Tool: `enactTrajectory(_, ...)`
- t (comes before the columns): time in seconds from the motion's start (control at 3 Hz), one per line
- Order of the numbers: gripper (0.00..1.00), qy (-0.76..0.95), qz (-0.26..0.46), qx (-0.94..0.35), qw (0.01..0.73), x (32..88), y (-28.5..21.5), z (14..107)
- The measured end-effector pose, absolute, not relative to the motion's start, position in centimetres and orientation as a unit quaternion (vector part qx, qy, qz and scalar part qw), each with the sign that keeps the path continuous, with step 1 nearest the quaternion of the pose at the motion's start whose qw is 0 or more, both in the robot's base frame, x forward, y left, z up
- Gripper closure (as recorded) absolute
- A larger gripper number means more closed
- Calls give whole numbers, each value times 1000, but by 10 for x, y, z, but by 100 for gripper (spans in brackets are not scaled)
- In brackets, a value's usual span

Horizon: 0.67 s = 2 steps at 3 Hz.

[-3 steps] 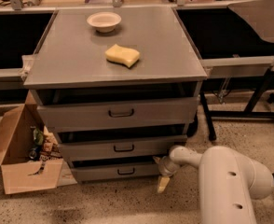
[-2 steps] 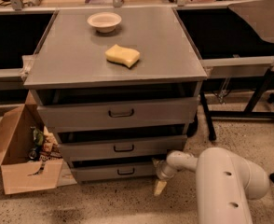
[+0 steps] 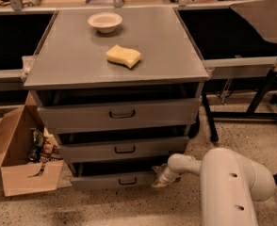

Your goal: Open bottom drawer

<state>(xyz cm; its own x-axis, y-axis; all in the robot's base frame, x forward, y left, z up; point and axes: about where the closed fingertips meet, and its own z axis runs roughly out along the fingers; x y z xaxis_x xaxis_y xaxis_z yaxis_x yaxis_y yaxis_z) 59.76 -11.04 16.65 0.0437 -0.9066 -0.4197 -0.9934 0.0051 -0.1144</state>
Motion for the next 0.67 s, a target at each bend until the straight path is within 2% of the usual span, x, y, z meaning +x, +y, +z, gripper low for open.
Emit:
enactTrajectory(0.33,81,682,113,-696,193,598,-110,176)
enactTrajectory(0.67,100,682,113,-696,193,597,-111,185)
